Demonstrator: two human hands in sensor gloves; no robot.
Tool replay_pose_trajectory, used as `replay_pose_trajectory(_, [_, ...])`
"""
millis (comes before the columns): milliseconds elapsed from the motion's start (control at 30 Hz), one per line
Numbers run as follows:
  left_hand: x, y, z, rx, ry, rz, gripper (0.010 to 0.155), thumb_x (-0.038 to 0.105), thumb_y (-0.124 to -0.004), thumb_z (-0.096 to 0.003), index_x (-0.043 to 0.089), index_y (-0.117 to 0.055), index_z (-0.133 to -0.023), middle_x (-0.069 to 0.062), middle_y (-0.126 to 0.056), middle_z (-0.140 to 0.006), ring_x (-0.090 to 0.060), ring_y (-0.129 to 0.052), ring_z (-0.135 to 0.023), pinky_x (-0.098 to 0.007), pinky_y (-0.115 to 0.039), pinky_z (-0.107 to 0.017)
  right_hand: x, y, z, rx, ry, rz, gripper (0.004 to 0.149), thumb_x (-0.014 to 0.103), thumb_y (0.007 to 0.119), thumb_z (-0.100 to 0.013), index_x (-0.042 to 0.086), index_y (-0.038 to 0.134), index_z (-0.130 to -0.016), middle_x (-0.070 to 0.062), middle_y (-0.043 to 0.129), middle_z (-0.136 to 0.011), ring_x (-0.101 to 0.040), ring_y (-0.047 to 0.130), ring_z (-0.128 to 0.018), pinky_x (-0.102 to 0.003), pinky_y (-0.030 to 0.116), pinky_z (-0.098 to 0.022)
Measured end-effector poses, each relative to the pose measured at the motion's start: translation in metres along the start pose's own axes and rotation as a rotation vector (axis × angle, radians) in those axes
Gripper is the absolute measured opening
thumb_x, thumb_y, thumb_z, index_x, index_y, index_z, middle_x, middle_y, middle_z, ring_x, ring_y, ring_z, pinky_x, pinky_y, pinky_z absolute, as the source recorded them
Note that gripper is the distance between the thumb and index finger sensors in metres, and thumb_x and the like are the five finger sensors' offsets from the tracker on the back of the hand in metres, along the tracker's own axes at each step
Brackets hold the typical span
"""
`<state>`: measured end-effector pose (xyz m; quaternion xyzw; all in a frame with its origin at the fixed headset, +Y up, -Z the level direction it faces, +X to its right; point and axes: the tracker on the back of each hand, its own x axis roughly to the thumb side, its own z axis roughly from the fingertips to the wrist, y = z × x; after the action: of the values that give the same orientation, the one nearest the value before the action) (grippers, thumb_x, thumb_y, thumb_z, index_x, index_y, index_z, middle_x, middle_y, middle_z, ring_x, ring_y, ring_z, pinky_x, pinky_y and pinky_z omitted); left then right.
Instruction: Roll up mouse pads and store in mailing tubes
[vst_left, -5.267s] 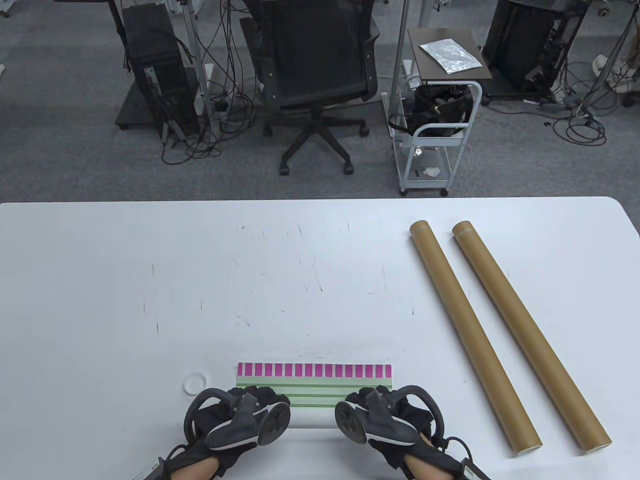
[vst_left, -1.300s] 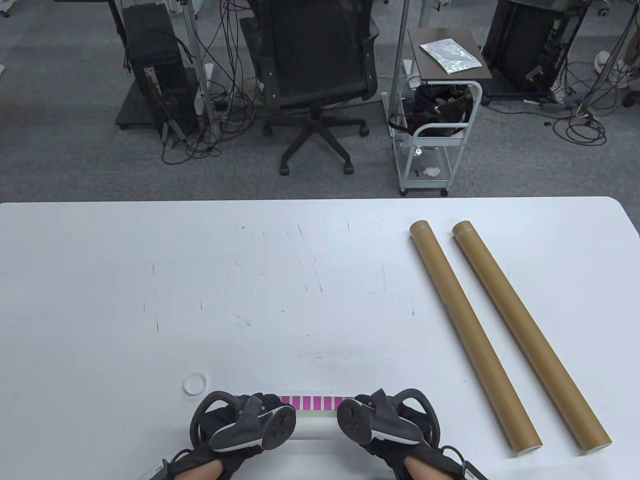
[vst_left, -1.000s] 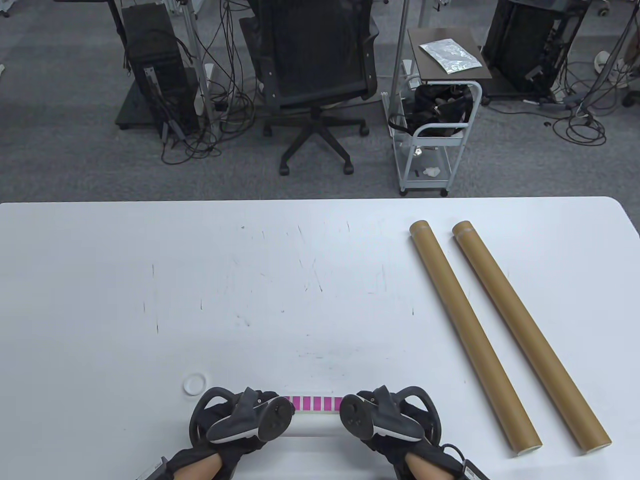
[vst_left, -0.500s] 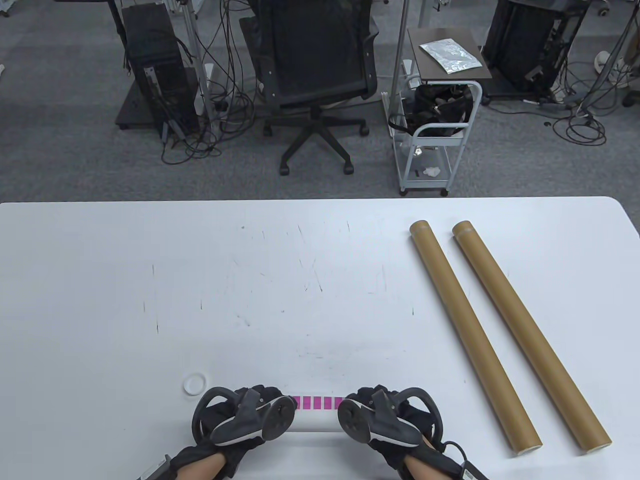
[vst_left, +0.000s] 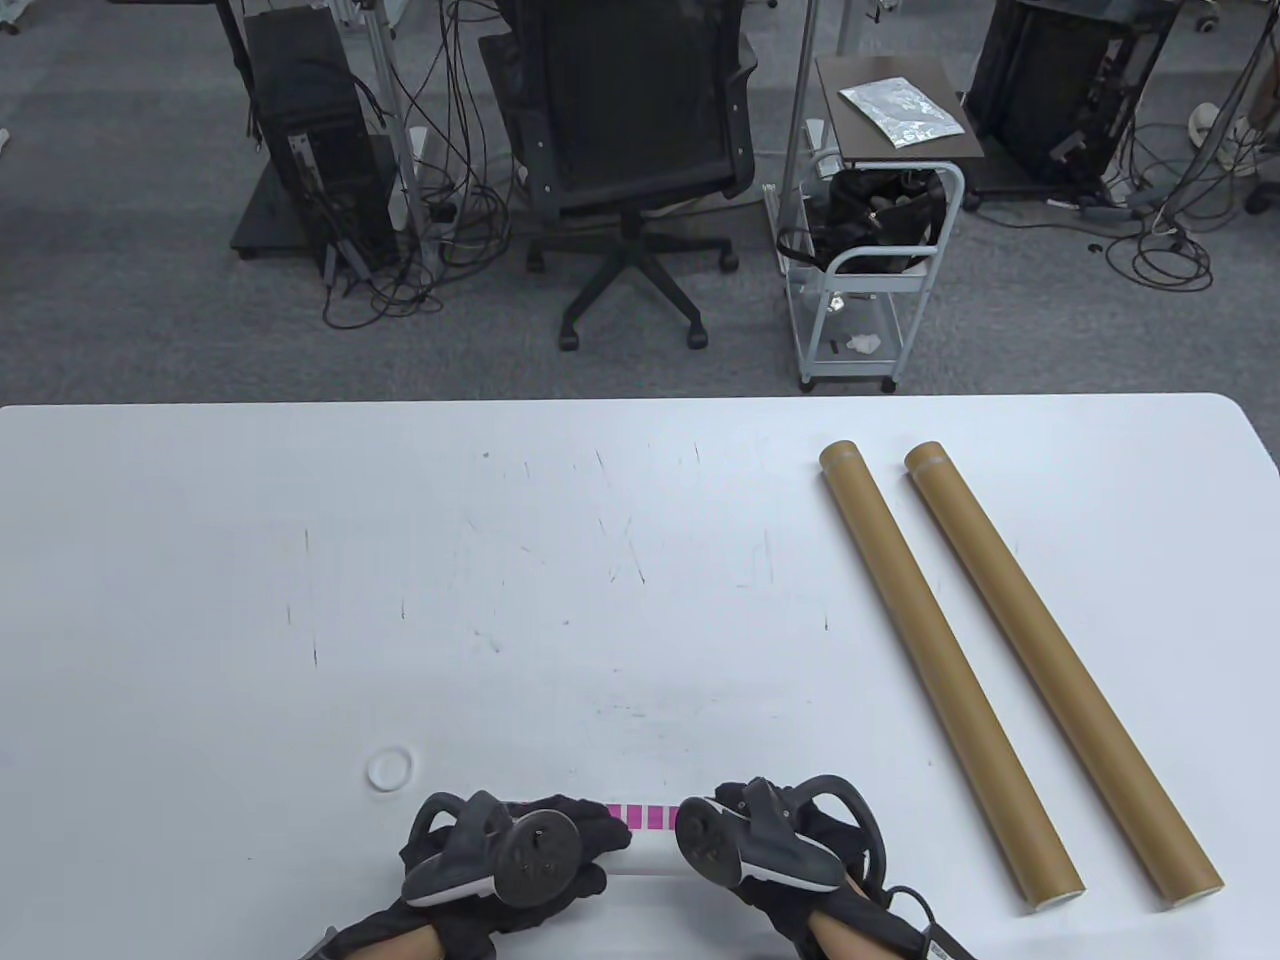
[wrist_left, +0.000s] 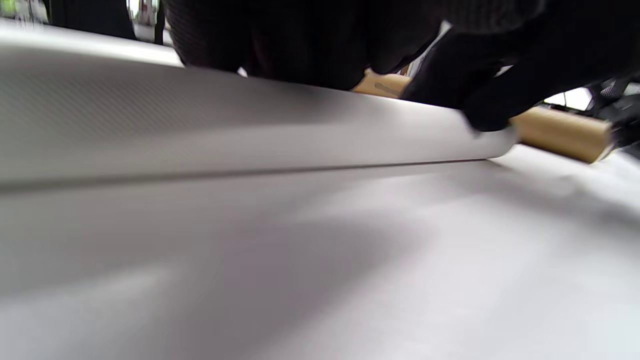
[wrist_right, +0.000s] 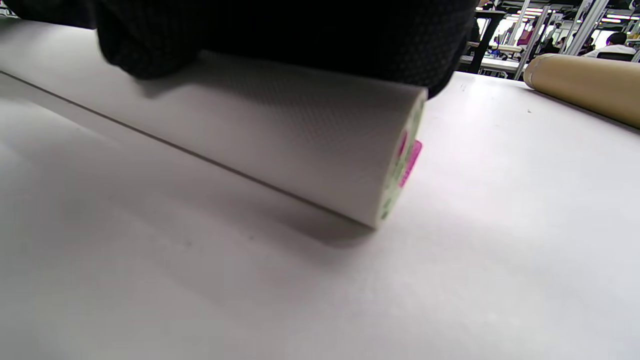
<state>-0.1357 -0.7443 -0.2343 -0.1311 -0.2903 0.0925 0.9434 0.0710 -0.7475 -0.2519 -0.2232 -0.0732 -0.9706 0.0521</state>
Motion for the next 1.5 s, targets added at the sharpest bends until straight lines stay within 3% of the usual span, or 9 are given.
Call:
replay_pose_trajectory(133, [0.008, -0.006, 0.000, 0.022, 0.016, -0.210, 0.059, 0.055, -0.067, -0.0382, 0.042, -0.067, -0.095, 0.015, -0.071, -0.106, -0.014, -0.076, -0.101, -0.033, -0.072, -0.074, 0.000, 0.001, 0.001, -0.009, 0.006, 0.019, 0.051, 0.038, 0.070, -0.041, 0.027, 0.072, -0.091, 0.000, 0.082, -0.087, -0.024, 0.087, -0.071, -0.040, 0.076, -0.057])
replay_pose_trajectory(233, [0.005, -0.008, -0.003, -0.011, 0.035, -0.176, 0.062, 0.056, -0.067, -0.0382, 0.041, -0.062, -0.098, 0.012, -0.066, -0.109, -0.016, -0.070, -0.104, -0.036, -0.068, -0.077, 0.000, -0.004, 0.005, -0.094, 0.027, 0.043, 0.051, 0.039, 0.073, -0.040, 0.027, 0.072, -0.090, 0.000, 0.082, -0.087, -0.024, 0.086, -0.072, -0.040, 0.076, -0.058])
replay_pose_trajectory(633, [-0.009, -0.017, -0.020, -0.132, 0.112, -0.137, 0.074, 0.056, -0.066, -0.0395, 0.041, -0.036, -0.105, 0.010, -0.037, -0.118, -0.018, -0.044, -0.114, -0.040, -0.046, -0.086, 0.000, 0.008, -0.004, -0.020, 0.046, 0.106, 0.064, 0.041, 0.078, -0.037, 0.025, 0.063, -0.098, -0.002, 0.075, -0.095, -0.026, 0.082, -0.080, -0.043, 0.072, -0.062])
replay_pose_trajectory(733, [-0.009, -0.016, -0.024, -0.136, 0.158, -0.142, 0.071, 0.054, -0.068, -0.0411, 0.043, -0.037, -0.105, 0.011, -0.043, -0.118, -0.019, -0.051, -0.114, -0.040, -0.048, -0.086, 0.000, 0.010, -0.006, -0.014, 0.063, 0.134, 0.064, 0.041, 0.079, -0.037, 0.027, 0.063, -0.098, -0.001, 0.075, -0.096, -0.026, 0.083, -0.080, -0.045, 0.072, -0.062])
replay_pose_trajectory(1000, [0.004, -0.015, -0.028, 0.012, 0.202, -0.440, 0.067, 0.049, -0.080, -0.0382, 0.047, -0.052, -0.099, 0.015, -0.077, -0.101, -0.012, -0.087, -0.093, -0.033, -0.076, -0.073, -0.001, 0.011, -0.009, -0.033, 0.036, 0.179, 0.064, 0.045, 0.080, -0.035, 0.031, 0.067, -0.095, 0.003, 0.083, -0.090, -0.024, 0.090, -0.072, -0.042, 0.078, -0.055])
replay_pose_trajectory(1200, [0.002, -0.018, -0.017, 0.054, 0.150, -0.486, 0.071, 0.053, -0.084, -0.0338, 0.041, -0.057, -0.098, 0.012, -0.082, -0.094, -0.012, -0.092, -0.083, -0.034, -0.080, -0.067, 0.003, 0.002, -0.004, -0.010, -0.038, 0.104, 0.063, 0.049, 0.079, -0.034, 0.030, 0.069, -0.093, 0.005, 0.087, -0.084, -0.021, 0.093, -0.065, -0.039, 0.080, -0.054])
replay_pose_trajectory(1300, [0.004, -0.019, -0.015, 0.147, 0.186, -0.658, 0.070, 0.052, -0.084, -0.0361, 0.043, -0.049, -0.096, 0.015, -0.073, -0.094, -0.008, -0.087, -0.081, -0.034, -0.076, -0.072, -0.004, -0.003, -0.006, 0.086, -0.049, -0.130, 0.063, 0.052, 0.078, -0.035, 0.030, 0.069, -0.093, 0.005, 0.089, -0.081, -0.018, 0.095, -0.060, -0.036, 0.083, -0.050])
replay_pose_trajectory(1367, [0.003, -0.016, -0.012, 0.272, 0.221, -0.727, 0.057, 0.053, -0.081, -0.0390, 0.046, -0.055, -0.089, 0.019, -0.078, -0.084, -0.003, -0.089, -0.072, -0.030, -0.079, -0.070, -0.008, -0.002, -0.006, 0.154, -0.043, -0.341, 0.063, 0.049, 0.079, -0.036, 0.026, 0.070, -0.094, 0.000, 0.089, -0.081, -0.022, 0.094, -0.060, -0.039, 0.081, -0.050])
replay_pose_trajectory(1500, [-0.001, -0.004, -0.008, 0.322, 0.224, -0.641, 0.045, 0.052, -0.082, -0.0390, 0.044, -0.067, -0.081, 0.018, -0.087, -0.072, -0.003, -0.094, -0.058, -0.029, -0.084, -0.059, -0.006, -0.011, 0.003, -0.051, -0.023, -0.272, 0.065, 0.047, 0.076, -0.037, 0.025, 0.064, -0.098, -0.002, 0.082, -0.088, -0.026, 0.088, -0.069, -0.044, 0.076, -0.056])
